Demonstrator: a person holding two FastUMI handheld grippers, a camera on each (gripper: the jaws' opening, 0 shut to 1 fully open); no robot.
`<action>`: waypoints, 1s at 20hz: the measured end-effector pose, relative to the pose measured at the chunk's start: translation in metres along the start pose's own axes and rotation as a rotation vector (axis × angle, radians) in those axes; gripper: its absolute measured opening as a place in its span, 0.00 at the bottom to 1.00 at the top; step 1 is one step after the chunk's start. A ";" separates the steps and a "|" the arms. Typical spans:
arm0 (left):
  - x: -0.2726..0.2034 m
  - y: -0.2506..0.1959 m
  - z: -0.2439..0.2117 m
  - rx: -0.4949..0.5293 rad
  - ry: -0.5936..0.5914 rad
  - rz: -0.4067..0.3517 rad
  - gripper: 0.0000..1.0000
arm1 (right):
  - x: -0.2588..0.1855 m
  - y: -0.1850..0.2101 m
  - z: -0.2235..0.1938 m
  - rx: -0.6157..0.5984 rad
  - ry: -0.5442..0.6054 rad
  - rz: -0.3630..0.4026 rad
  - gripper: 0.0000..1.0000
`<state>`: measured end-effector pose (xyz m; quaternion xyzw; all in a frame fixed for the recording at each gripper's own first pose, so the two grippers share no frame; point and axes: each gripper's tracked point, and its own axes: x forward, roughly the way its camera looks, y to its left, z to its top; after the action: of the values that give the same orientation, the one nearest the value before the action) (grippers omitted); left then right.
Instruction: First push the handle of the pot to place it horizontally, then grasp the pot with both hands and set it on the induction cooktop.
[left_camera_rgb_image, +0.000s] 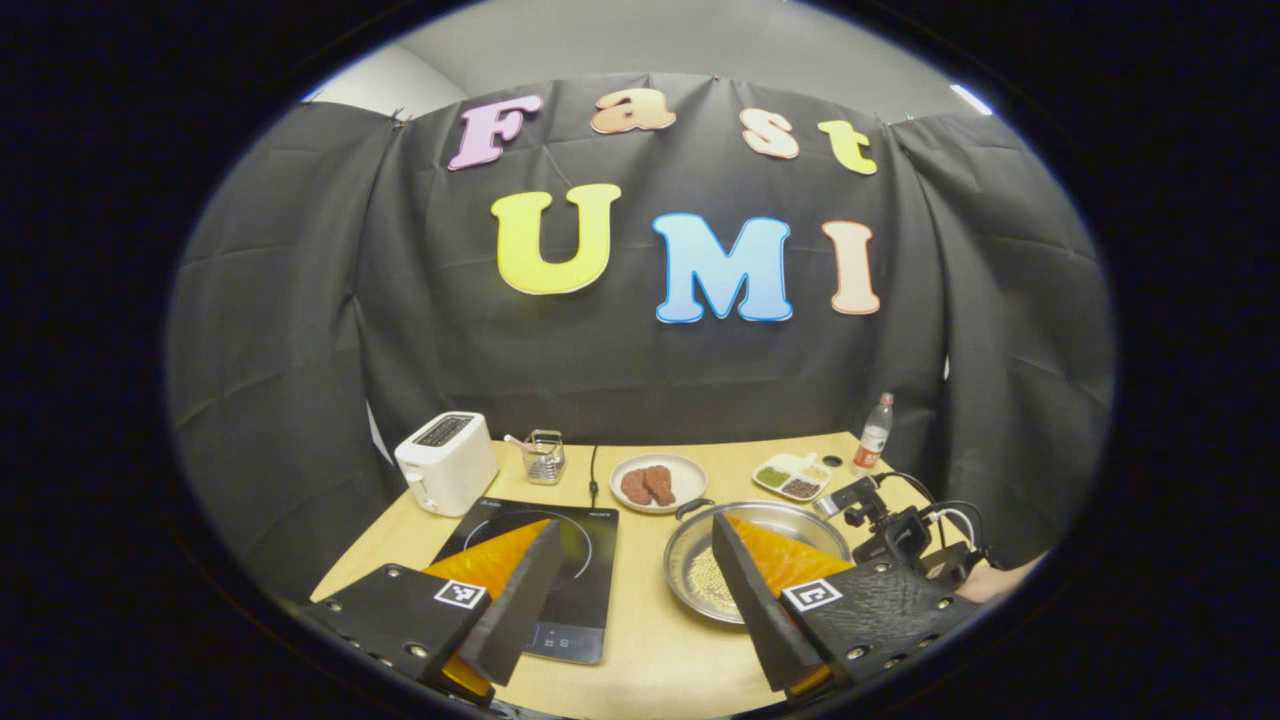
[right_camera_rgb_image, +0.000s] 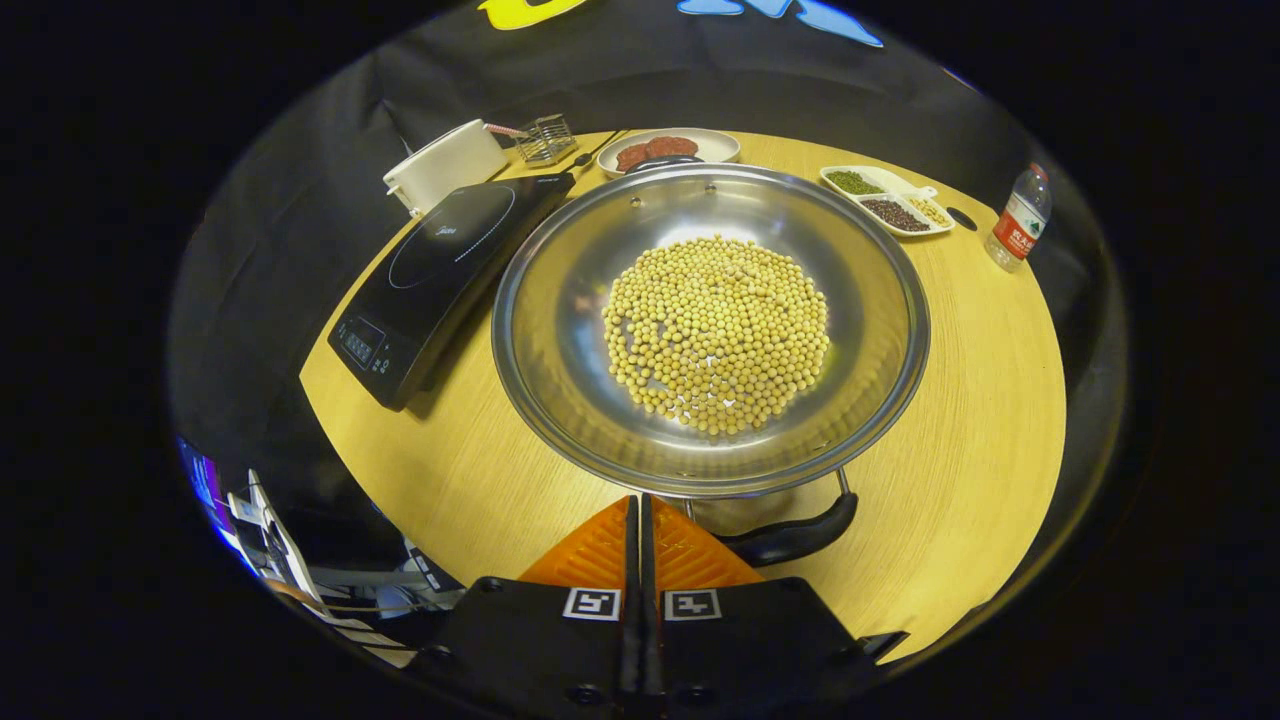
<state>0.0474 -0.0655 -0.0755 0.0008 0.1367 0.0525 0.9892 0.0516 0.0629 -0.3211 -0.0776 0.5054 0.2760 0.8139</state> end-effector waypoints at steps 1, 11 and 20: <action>0.003 -0.003 0.000 0.001 0.000 -0.003 0.89 | -0.002 -0.005 -0.001 -0.006 0.002 -0.008 0.02; 0.022 -0.032 0.000 -0.025 0.016 -0.026 0.95 | -0.016 -0.062 0.001 0.035 0.005 -0.063 0.02; 0.035 -0.047 0.019 -0.051 -0.029 0.014 0.92 | -0.016 -0.110 0.010 0.035 -0.001 -0.081 0.02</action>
<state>0.0910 -0.1082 -0.0675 -0.0226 0.1207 0.0628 0.9904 0.1120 -0.0310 -0.3189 -0.0835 0.5062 0.2340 0.8258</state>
